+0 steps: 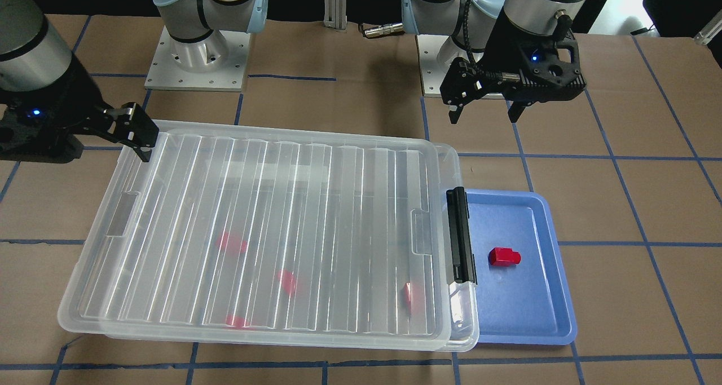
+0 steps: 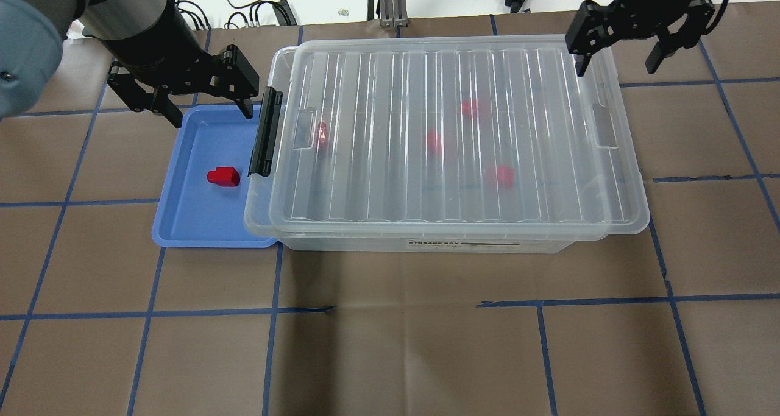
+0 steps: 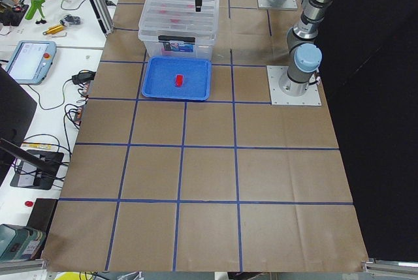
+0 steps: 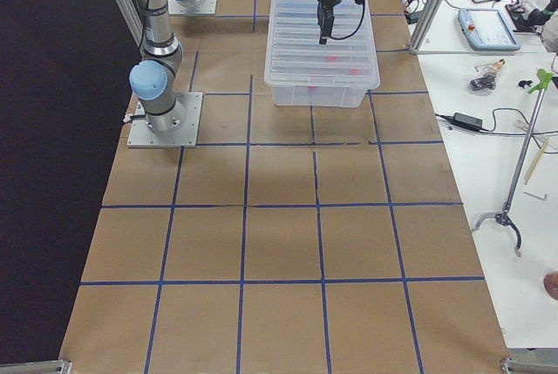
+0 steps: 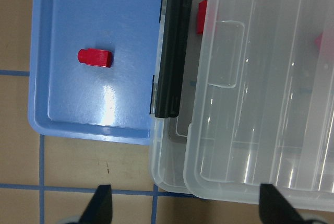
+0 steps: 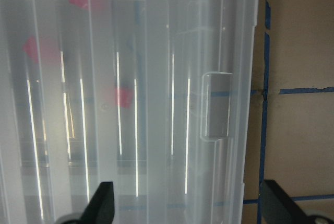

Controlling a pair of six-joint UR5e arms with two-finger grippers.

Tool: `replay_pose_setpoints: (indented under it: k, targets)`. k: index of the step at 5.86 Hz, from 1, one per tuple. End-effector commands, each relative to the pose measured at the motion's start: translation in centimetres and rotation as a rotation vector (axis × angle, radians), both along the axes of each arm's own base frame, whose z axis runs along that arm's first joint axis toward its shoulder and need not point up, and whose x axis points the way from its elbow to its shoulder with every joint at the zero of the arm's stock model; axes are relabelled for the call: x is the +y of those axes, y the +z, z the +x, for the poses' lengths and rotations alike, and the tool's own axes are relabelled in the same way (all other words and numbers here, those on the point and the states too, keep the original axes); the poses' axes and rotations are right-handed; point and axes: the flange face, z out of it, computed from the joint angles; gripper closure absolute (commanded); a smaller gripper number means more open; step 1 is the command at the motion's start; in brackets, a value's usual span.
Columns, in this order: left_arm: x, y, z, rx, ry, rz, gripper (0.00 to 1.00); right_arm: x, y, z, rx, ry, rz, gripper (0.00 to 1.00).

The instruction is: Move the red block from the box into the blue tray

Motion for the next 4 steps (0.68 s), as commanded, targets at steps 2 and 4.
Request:
replay_pose_setpoints:
  k: [2, 4]
  targets:
    - [0.0, -0.1, -0.1, 0.0, -0.001, 0.001, 0.01, 4.8, -1.9, 2.1, -0.024, -0.057, 0.068, 0.0]
    - [0.0, -0.1, -0.1, 0.0, -0.004, 0.003, 0.01, 4.9, -1.3, 2.3, -0.026, -0.054, -0.004, 0.0]
